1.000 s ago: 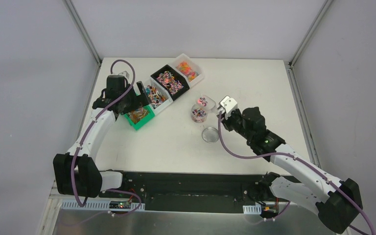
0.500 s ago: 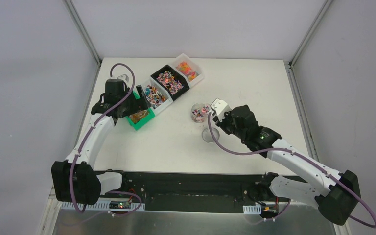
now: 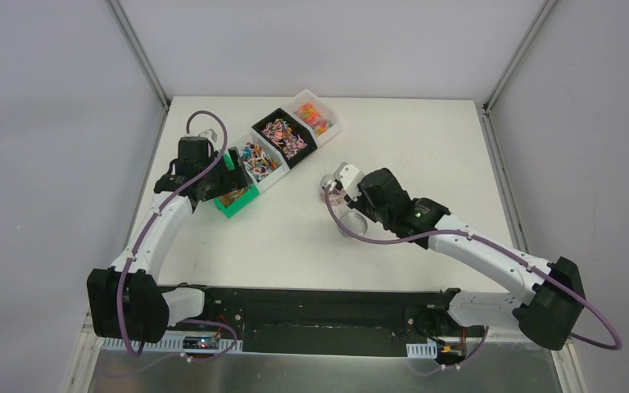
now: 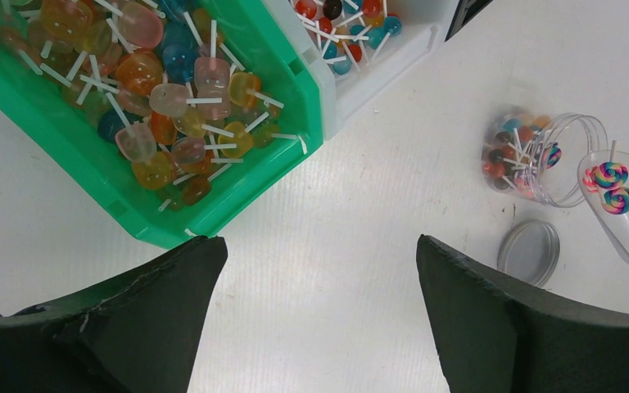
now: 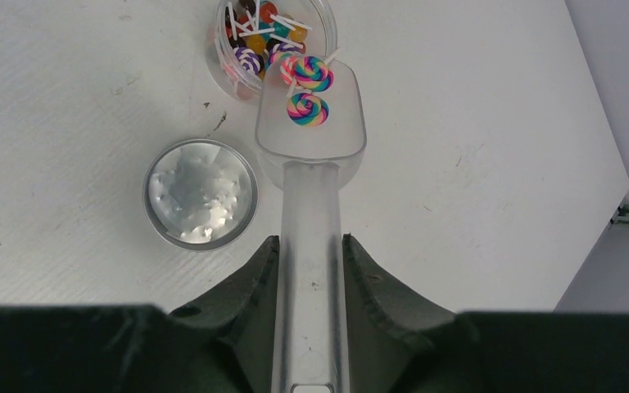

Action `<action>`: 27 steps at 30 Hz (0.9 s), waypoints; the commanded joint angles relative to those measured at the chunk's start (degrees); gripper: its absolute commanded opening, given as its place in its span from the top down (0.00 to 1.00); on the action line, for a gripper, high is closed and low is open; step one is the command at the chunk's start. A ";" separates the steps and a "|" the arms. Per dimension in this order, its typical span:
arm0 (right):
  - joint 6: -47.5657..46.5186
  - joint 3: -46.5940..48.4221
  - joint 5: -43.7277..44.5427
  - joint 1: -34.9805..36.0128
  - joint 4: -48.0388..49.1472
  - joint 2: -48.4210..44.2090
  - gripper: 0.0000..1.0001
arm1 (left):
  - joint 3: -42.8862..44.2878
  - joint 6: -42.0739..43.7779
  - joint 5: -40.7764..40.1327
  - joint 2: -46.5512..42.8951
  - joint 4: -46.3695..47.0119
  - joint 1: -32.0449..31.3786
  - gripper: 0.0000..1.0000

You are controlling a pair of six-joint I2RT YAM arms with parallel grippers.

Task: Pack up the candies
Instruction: Place the fake candies in the packing bottle.

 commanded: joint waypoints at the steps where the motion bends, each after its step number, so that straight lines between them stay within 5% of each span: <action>1: -0.07 4.62 5.06 1.85 -3.22 1.74 1.00 | 0.10 1.49 1.43 -0.80 2.62 0.26 0.08; 27: -8.97 12.51 19.96 12.42 -8.40 9.39 1.00 | -0.58 -1.22 0.97 -0.57 3.66 1.47 0.12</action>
